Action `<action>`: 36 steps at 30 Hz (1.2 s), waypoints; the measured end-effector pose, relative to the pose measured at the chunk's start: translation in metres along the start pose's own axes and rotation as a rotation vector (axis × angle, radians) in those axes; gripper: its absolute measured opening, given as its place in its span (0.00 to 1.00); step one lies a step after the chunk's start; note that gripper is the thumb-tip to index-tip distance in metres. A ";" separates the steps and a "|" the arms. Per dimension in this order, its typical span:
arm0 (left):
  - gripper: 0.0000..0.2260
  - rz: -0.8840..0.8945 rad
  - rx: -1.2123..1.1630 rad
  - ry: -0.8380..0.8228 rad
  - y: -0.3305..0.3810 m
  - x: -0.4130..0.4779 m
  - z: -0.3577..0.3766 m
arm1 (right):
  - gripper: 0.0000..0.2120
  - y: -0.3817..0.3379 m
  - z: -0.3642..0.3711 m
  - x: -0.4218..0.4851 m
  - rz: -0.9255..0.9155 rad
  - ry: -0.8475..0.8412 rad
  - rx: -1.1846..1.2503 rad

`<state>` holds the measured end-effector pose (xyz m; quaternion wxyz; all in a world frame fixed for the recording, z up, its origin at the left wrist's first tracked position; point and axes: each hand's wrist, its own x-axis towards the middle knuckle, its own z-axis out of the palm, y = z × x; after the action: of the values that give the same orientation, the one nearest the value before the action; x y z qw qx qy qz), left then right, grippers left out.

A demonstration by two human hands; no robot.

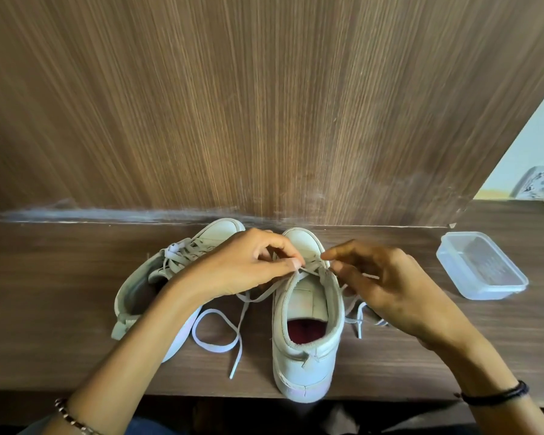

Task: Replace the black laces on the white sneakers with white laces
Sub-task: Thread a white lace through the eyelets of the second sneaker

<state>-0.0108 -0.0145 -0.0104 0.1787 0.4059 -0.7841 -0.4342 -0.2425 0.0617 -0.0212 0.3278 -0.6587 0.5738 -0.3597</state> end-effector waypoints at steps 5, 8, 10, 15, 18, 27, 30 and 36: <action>0.03 -0.017 0.052 -0.036 0.010 0.009 -0.003 | 0.07 0.007 -0.001 0.002 -0.021 0.003 -0.133; 0.02 -0.047 0.046 -0.038 0.014 0.012 -0.003 | 0.13 0.005 -0.004 -0.001 -0.036 -0.057 -0.121; 0.02 -0.065 0.019 -0.057 0.019 0.012 0.000 | 0.14 0.008 -0.004 -0.001 -0.078 -0.049 -0.169; 0.07 -0.087 0.164 -0.028 0.027 0.012 0.017 | 0.09 0.013 -0.001 -0.001 -0.207 0.062 -0.285; 0.06 -0.109 0.454 0.128 0.034 0.008 0.024 | 0.10 0.014 -0.001 -0.001 -0.244 0.075 -0.313; 0.02 -0.067 0.600 0.266 0.042 0.001 0.028 | 0.09 0.010 -0.004 -0.001 -0.251 0.022 -0.311; 0.04 -0.047 0.581 0.226 0.037 0.002 0.027 | 0.08 0.010 -0.005 0.000 -0.226 0.003 -0.271; 0.06 -0.002 0.401 0.132 0.025 0.004 0.027 | 0.04 0.009 0.002 0.003 -0.157 0.020 -0.249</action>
<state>-0.0423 0.0039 -0.0053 0.1449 0.4615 -0.8411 -0.2421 -0.2453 0.0578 -0.0290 0.2089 -0.7336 0.5639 -0.3167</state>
